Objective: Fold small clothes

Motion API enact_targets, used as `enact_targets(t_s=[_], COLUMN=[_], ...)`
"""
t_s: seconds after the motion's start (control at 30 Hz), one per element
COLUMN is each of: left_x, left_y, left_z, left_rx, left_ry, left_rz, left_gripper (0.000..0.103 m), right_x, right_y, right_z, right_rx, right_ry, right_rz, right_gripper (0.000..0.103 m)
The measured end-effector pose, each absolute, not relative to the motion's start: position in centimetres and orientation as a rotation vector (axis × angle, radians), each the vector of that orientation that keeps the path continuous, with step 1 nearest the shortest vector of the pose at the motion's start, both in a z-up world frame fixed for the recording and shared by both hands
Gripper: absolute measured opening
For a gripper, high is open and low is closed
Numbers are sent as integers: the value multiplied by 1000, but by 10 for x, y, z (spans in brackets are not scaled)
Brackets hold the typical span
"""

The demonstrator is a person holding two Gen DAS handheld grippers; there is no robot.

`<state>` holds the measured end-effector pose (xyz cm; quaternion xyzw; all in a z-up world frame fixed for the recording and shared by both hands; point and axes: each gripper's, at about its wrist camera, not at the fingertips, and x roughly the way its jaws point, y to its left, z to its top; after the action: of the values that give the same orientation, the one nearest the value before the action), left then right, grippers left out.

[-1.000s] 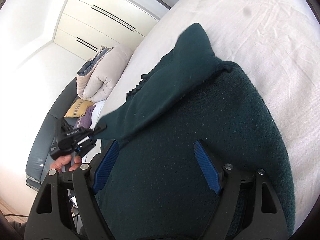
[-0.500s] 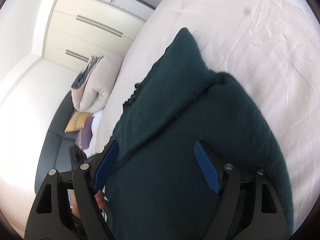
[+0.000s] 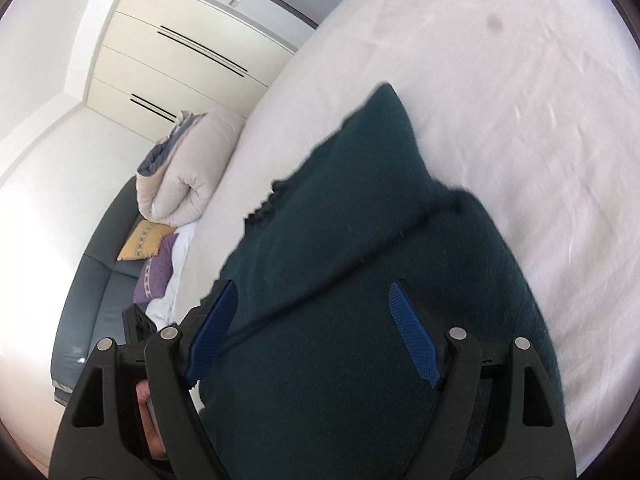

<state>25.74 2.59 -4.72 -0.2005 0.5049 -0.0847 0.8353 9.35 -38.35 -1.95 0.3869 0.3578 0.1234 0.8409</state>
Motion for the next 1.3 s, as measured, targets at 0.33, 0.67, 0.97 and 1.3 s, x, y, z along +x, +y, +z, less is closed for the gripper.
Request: enact_targets(t_s=[0.33, 0.67, 0.97, 1.3], left_x=[273, 281, 242, 71], left_y=[-31, -31, -5, 107], left_z=[-26, -69, -46, -39], left_rx=[-66, -48, -176, -360], left_ry=[881, 935, 974, 980], left_rz=[-187, -203, -220, -128], left_gripper=[61, 66, 68, 98], right_x=[195, 209, 152, -7], right_y=[-420, -433, -423, -412], right_z=[-17, -44, -29, 7], right_rx=[991, 978, 880, 633], right_ry=[765, 871, 923, 930], right_rz=[312, 299, 265, 256], right_gripper=[78, 75, 76, 76])
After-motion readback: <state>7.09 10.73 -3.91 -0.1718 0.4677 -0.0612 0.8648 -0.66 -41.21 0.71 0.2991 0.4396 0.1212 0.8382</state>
